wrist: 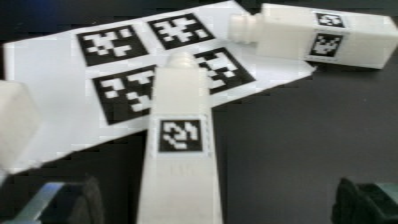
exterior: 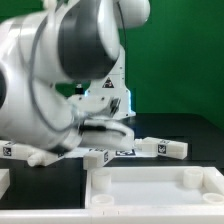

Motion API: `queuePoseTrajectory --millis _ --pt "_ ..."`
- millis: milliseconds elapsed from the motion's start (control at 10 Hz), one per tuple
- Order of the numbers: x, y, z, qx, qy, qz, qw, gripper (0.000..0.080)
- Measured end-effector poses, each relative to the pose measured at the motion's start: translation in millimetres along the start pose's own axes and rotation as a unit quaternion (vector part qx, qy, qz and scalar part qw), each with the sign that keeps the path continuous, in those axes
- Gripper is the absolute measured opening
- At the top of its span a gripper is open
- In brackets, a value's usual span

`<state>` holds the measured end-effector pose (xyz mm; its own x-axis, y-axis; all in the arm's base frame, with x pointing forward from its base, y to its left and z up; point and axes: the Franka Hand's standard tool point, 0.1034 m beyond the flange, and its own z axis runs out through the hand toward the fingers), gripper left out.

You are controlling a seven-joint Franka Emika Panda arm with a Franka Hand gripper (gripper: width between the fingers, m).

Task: Assemble desk

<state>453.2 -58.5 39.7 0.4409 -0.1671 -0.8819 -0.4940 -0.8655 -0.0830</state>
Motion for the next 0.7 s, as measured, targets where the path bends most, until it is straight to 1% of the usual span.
queuePoseTrajectory --millis 100,200,300,400,500,600,700 --pt "7.5 -1.6 4.7 0.019 -0.011 0.004 1.0 0.0649" --pt "7.9 -2.6 4.7 0.012 0.0 0.003 1.0 0.0649" --pt "6.3 -5.3 5.6 0.011 0.0 -0.003 1.0 0.0649" --pt "7.4 -4.1 6.9 0.011 -0.002 -0.004 1.0 0.0649" --pt "9.1 0.0 8.5 0.012 -0.003 -0.006 1.0 0.0649" --pt "12.2 6.0 17.0 0.013 -0.012 0.0 1.0 0.0649" --pt "16.5 9.7 21.9 0.013 -0.017 0.004 1.0 0.0649"
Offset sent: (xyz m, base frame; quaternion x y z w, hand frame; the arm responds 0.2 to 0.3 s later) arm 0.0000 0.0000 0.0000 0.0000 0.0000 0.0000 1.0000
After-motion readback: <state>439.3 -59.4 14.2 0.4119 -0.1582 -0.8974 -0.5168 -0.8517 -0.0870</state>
